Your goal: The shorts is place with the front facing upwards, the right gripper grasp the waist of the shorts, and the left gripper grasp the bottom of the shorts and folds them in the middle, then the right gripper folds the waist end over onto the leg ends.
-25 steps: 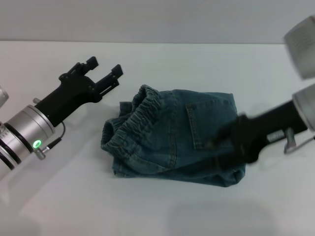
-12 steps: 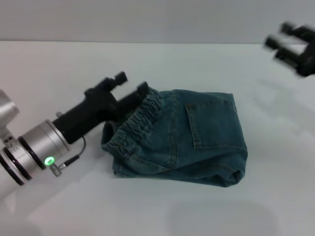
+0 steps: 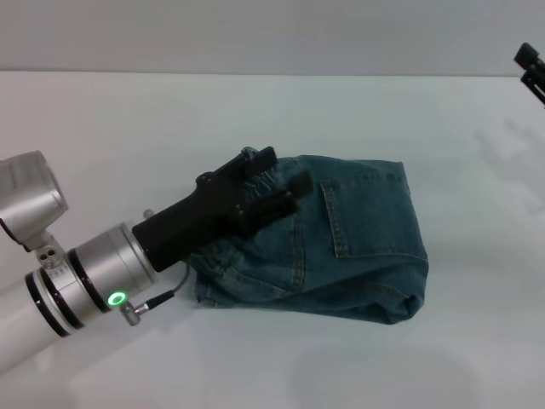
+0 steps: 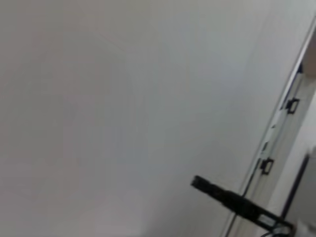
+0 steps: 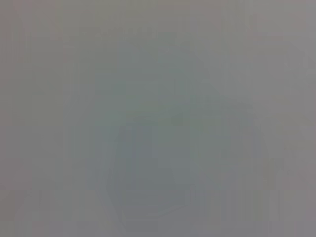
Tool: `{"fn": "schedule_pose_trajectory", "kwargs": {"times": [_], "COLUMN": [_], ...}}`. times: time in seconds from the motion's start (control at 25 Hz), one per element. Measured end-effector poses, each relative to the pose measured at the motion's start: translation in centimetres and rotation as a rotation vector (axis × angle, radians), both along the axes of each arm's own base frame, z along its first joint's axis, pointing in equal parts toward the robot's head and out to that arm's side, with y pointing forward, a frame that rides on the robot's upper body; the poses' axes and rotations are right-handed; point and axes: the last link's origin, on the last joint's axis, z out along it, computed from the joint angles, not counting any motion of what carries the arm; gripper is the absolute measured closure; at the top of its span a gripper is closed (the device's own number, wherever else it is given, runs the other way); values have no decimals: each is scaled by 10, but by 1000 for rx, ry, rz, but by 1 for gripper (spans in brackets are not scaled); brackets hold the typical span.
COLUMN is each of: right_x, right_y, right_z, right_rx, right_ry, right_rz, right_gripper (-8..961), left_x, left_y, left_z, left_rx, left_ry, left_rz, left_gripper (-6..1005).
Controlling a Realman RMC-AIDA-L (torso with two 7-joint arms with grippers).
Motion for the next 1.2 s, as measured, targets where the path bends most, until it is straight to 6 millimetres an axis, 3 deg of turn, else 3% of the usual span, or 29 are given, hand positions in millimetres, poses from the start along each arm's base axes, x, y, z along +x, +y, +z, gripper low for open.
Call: {"fn": "schedule_pose_trajectory", "kwargs": {"times": [0.28,0.6,0.96,1.2], "right_x": [-3,-4,0,3], "right_y": [2,1,-3,-5], "right_z": [-10,-15,-19,-17], "right_rx": [-40,-54,-65,-54], "right_ry": [-12,-4,8,15], "right_rz": [8,9,-6,-17], "right_gripper": [414,414,416,416], "left_x": [6,-10,-29,-23], "left_y": [-4,4,22,19], "left_z": [-8,-31,-32,-33], "left_rx": [-35,-31,63,55], "left_ry": [11,185,291,260], "left_rz": [-24,72,212,195], "left_gripper": [185,185,185,185]}}
